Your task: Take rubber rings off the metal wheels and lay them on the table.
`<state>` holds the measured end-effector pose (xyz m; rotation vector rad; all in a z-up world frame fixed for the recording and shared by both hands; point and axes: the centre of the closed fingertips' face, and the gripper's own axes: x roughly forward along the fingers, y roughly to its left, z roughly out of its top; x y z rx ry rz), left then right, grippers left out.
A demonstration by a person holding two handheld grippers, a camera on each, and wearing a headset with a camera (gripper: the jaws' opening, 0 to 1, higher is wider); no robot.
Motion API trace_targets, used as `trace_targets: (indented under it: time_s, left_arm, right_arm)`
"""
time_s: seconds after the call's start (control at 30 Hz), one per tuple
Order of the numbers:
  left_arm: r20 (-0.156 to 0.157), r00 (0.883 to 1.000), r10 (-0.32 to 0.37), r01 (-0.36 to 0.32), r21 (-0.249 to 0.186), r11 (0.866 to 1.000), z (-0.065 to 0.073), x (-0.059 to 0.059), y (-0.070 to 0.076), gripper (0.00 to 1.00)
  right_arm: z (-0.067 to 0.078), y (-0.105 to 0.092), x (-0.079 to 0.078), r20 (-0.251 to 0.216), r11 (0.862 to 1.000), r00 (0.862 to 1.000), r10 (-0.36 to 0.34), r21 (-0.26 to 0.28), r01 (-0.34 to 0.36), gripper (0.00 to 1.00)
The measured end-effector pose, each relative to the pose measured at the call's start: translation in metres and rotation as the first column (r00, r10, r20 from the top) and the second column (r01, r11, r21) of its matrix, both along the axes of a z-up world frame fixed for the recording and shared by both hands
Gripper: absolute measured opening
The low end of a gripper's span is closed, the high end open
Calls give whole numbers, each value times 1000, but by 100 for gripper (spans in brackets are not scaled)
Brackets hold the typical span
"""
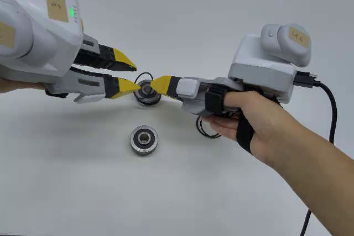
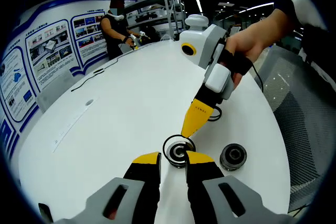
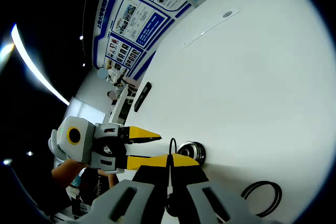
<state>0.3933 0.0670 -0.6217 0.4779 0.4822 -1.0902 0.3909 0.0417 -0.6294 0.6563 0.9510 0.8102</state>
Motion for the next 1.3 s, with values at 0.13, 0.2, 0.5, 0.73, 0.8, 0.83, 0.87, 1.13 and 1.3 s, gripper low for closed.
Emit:
trace_targets:
  time_s: [0.13,0.2,0.5,0.73,0.8,0.83,0.87,1.13,1.3]
  left_arm:
    - [2,1000,-11,11,8,1000,-1,0,-3,19]
    - [1,1000,-22,22,11,1000,-3,-1,-7,20]
    - [-8,999,-52,52,24,998,-11,1,-19,20]
    - [-10,999,-53,53,38,998,-14,2,-18,20]
    - [-12,998,-54,54,38,998,-14,1,-18,20]
    - [-13,998,-55,55,41,998,-15,0,-17,20]
    - [-14,998,-55,56,45,997,-15,0,-16,19]
    - [-21,999,-39,40,47,998,-19,0,-12,19]
    - [-22,999,-47,48,51,998,-19,-2,-14,18]
  right_arm:
    - [5,-11,2,-5,1000,1000,-29,8,29,2]
    - [6,-20,3,-11,999,999,-51,9,51,2]
    - [1,-60,-5,-43,987,986,-158,-3,158,2]
    - [-12,-84,-21,-94,975,971,-220,-25,219,2]
    - [-14,-88,-26,-109,974,968,-227,-21,226,2]
    - [-17,-91,-28,-115,973,967,-229,-28,227,2]
    - [-20,-95,-30,-115,972,966,-233,-40,229,2]
    - [-30,-113,-35,-139,959,949,-282,-76,273,2]
    - [-32,-117,-35,-146,953,942,-301,-83,291,2]
